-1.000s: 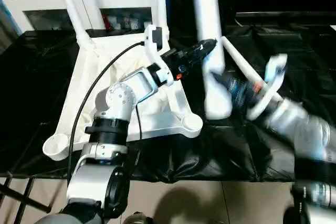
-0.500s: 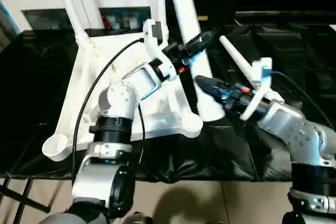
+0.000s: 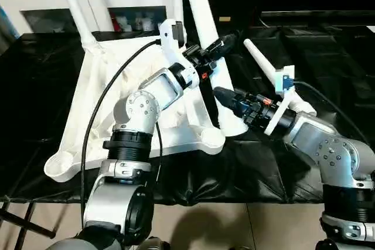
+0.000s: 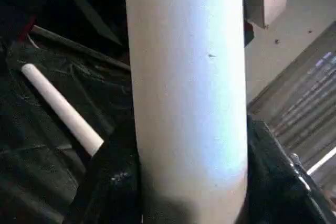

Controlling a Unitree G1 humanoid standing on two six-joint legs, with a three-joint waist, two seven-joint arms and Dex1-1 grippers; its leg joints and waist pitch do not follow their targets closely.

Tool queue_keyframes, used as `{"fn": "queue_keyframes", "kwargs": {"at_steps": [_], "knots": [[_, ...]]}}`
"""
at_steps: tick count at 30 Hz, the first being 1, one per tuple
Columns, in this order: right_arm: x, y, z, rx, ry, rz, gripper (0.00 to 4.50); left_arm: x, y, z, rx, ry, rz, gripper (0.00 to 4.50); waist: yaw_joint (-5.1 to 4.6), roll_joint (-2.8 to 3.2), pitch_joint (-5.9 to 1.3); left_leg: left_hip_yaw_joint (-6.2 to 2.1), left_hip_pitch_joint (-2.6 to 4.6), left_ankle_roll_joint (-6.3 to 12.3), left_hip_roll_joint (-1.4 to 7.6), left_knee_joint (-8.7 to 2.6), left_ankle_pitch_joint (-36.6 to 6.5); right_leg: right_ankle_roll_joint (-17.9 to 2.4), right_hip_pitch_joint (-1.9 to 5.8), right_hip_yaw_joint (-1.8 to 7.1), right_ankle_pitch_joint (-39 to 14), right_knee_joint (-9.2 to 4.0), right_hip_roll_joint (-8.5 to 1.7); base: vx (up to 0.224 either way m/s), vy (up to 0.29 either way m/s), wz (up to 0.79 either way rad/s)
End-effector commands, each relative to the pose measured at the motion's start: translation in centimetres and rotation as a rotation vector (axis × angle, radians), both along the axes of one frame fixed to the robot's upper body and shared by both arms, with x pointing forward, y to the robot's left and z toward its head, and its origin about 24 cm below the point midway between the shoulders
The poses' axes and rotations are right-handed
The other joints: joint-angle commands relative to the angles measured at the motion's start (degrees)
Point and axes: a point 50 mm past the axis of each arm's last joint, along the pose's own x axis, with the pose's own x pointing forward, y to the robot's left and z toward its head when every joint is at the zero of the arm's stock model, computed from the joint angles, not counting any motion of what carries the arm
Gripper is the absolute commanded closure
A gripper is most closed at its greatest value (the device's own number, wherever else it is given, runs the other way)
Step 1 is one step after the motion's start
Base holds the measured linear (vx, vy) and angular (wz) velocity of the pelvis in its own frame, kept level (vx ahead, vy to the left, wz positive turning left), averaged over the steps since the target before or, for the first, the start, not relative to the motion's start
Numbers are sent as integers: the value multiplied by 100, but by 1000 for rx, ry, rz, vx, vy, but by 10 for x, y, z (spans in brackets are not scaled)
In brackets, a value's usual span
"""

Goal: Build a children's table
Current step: Pick table leg

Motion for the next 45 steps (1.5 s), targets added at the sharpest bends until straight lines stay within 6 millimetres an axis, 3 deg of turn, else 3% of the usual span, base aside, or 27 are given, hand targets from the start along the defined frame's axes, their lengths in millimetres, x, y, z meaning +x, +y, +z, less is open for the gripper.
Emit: {"fn": "queue_keyframes", "kwargs": {"at_steps": [1, 9, 11, 20, 24, 33, 34, 42, 44, 45], "knots": [[1, 2, 2, -16, -2, 14, 209, 1, 1, 8, 35, -58, 9, 260, 2, -105, -447, -151, 118, 182, 223, -389, -931, -855, 320, 194, -1626, -492, -296, 0, 0, 0], [6, -2, 8, -107, 2, 79, 153, -1, -4, 14, 179, -175, -39, 263, -12, -92, -459, -146, 130, 236, 233, -381, -787, -929, 338, 200, -1384, -461, -299, 0, 0, 0], [7, -5, 8, -188, -7, 87, 127, -1, -6, 15, 201, -199, -54, 263, -17, -125, -463, -142, 117, 258, 225, -364, -724, -964, 352, 198, -1336, -449, -301, 0, 0, 0], [11, -7, 4, -341, 34, 177, 124, -9, -17, 16, 278, -278, -150, 264, -8, -145, -467, -129, 111, 379, 234, -336, -638, -1109, 355, 206, -1292, -436, -306, 0, 0, 0], [13, -4, 2, -348, 42, 191, 124, -12, -21, 16, 293, -299, -185, 264, -14, -163, -464, -123, 112, 394, 235, -331, -669, -1158, 352, 204, -1330, -440, -301, 0, 0, 0], [14, -3, 0, -334, 60, 221, 124, -17, -24, 15, 298, -315, -240, 264, -8, -144, -474, -127, 119, 433, 243, -325, -625, -1228, 356, 202, -1199, -415, -299, 0, 0, 0], [13, -3, -1, -331, 65, 229, 150, -17, -24, 15, 299, -315, -243, 264, -4, -137, -474, -126, 120, 431, 241, -324, -624, -1236, 356, 202, -1204, -414, -299, 0, 0, 0], [11, -1, -4, -331, 83, 265, 194, -16, -23, 14, 299, -305, -232, 264, -2, -146, -476, -124, 122, 445, 242, -318, -630, -1235, 360, 202, -1233, -416, -300, 0, 0, 0], [10, 0, -4, -330, 84, 272, 232, -15, -23, 14, 294, -301, -230, 264, -9, -186, -480, -122, 117, 461, 244, -320, -579, -1247, 362, 202, -1155, -405, -291, 0, 0, 0], [10, 0, -4, -330, 84, 273, 232, -16, -23, 15, 292, -300, -230, 264, -4, -174, -482, -126, 117, 464, 243, -316, -564, -1262, 364, 203, -1141, -392, -298, 0, 0, 0]]}}
